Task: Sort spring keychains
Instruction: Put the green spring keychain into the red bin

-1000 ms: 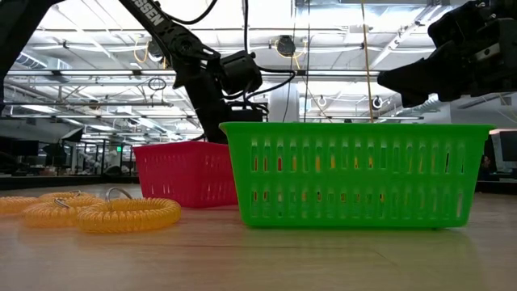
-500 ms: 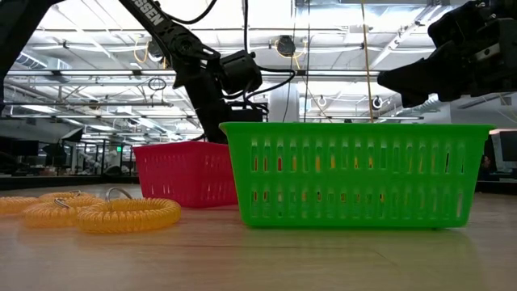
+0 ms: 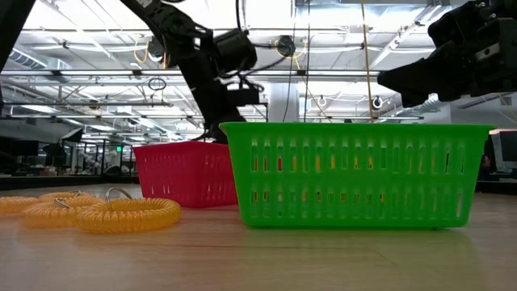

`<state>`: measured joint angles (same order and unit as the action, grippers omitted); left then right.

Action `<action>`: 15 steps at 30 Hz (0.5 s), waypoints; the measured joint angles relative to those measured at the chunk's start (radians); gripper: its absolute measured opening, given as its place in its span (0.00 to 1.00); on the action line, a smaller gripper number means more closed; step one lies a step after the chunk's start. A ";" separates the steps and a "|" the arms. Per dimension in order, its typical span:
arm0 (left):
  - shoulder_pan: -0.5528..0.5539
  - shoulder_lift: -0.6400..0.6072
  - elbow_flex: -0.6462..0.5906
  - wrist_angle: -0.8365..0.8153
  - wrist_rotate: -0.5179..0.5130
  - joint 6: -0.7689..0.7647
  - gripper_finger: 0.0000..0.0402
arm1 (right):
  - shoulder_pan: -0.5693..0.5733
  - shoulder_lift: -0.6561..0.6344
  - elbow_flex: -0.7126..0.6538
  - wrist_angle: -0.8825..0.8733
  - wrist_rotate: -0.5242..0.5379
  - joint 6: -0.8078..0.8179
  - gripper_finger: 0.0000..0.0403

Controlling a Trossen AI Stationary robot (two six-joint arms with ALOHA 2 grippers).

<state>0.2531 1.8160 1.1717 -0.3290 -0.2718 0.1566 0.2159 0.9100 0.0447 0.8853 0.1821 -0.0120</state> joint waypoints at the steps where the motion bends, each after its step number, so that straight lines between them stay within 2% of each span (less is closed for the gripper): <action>1: -0.001 -0.015 0.000 0.002 0.000 0.001 0.00 | 0.000 0.000 0.000 -0.001 0.000 0.000 0.14; 15: -0.049 -0.194 0.000 -0.049 -0.029 0.003 0.00 | 0.000 0.000 0.000 0.000 0.000 0.000 0.14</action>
<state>0.2037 1.6221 1.1717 -0.3782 -0.3008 0.1598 0.2161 0.9100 0.0444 0.8852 0.1820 -0.0122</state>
